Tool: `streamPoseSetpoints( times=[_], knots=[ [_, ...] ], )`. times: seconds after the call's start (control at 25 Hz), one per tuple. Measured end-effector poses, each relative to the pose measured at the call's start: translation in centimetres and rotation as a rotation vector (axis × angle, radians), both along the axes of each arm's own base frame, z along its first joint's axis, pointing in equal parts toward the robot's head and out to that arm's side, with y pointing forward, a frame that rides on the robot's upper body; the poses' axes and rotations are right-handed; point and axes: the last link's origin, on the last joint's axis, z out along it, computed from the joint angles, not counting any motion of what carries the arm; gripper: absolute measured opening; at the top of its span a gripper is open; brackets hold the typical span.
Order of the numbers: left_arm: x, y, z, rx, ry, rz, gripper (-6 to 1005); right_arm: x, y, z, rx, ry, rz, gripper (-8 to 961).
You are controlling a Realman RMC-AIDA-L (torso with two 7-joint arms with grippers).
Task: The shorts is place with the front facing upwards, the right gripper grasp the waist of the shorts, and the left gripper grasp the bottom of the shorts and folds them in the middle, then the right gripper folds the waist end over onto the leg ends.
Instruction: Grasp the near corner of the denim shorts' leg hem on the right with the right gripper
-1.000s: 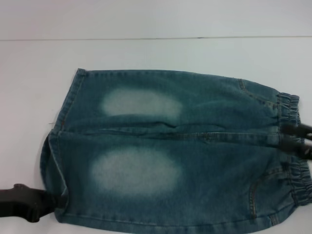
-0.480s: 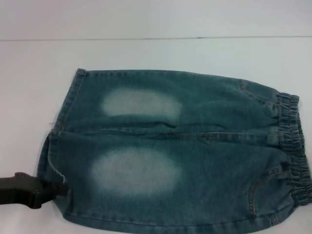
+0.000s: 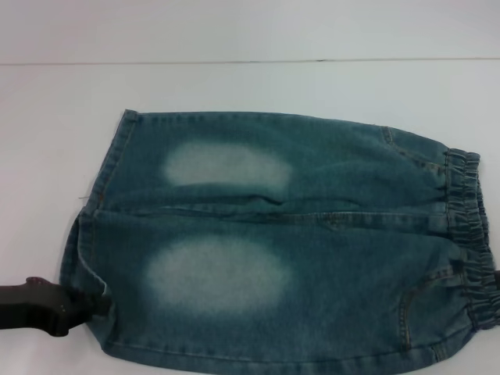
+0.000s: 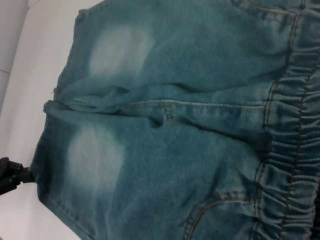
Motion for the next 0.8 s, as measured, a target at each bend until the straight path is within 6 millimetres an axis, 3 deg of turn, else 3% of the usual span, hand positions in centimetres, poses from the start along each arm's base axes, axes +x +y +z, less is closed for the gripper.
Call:
streamPoseSetpoints(
  times=[0.8],
  knots=[
    [0.2, 0.6, 0.1, 0.007, 0.008, -0.016, 50, 1.0, 0.1, -1.2, -0.02, -0.076, -0.021, 947]
  ],
)
